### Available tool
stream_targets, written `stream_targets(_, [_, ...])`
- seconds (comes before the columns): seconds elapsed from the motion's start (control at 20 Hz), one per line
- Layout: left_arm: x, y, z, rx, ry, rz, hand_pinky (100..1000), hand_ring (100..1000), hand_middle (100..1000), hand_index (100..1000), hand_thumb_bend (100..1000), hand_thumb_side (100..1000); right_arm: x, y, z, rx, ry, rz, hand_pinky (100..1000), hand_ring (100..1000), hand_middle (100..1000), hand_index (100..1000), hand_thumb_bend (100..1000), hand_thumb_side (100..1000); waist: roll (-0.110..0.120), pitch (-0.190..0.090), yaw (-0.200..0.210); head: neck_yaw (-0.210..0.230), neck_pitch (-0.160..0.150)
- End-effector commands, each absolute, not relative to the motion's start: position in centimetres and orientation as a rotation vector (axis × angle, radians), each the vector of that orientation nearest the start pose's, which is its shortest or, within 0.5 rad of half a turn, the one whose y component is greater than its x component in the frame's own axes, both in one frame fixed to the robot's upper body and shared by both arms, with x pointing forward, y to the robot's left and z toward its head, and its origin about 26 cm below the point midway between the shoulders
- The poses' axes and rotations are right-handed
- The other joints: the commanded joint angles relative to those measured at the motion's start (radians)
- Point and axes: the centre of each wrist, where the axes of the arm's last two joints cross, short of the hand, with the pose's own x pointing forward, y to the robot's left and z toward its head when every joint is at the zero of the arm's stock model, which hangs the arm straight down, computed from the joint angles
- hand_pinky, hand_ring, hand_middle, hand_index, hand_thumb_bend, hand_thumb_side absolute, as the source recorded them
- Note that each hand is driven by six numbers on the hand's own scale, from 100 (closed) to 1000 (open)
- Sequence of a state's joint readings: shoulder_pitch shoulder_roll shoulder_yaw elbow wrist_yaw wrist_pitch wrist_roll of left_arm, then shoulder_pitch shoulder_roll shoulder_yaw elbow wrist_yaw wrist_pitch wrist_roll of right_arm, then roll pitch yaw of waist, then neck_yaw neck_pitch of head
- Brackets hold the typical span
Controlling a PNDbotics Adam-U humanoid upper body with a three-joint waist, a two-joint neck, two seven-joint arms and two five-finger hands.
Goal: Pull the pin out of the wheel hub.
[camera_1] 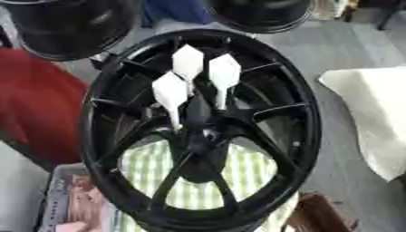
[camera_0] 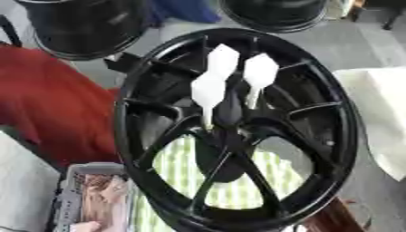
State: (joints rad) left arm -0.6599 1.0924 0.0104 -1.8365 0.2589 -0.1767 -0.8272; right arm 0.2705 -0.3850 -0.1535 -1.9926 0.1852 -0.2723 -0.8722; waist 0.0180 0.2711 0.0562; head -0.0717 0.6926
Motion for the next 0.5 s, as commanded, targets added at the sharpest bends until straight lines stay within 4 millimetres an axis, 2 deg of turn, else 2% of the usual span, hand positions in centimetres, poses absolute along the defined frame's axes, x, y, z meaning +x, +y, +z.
stream_targets(0.05, [28.8, 34.1, 40.1, 0.353, -1.841, -1.836, 918, 751, 718, 848, 100, 500, 20.4, -35.6, 8.5, -1.1, -2.126, -0.392, 428, 633, 566, 572, 351, 243, 0.002, -0.008, -0.001, 0.004, 0.003])
stream_targets(0.2, [28.5, 32.7, 40.1, 0.335, -1.829, -1.908, 914, 754, 720, 848, 100, 505, 20.6, -35.5, 8.5, -1.095, -2.129, -0.395, 428, 633, 566, 572, 346, 223, 0.005, -0.004, -0.004, 0.003, -0.001])
stream_targets(0.5, [27.5, 28.0, 39.7, 0.277, -1.779, -2.129, 896, 717, 729, 847, 100, 512, 20.8, -35.3, 8.7, -1.074, -2.139, -0.392, 428, 633, 566, 571, 347, 246, 0.009, -0.004, -0.017, 0.011, -0.007])
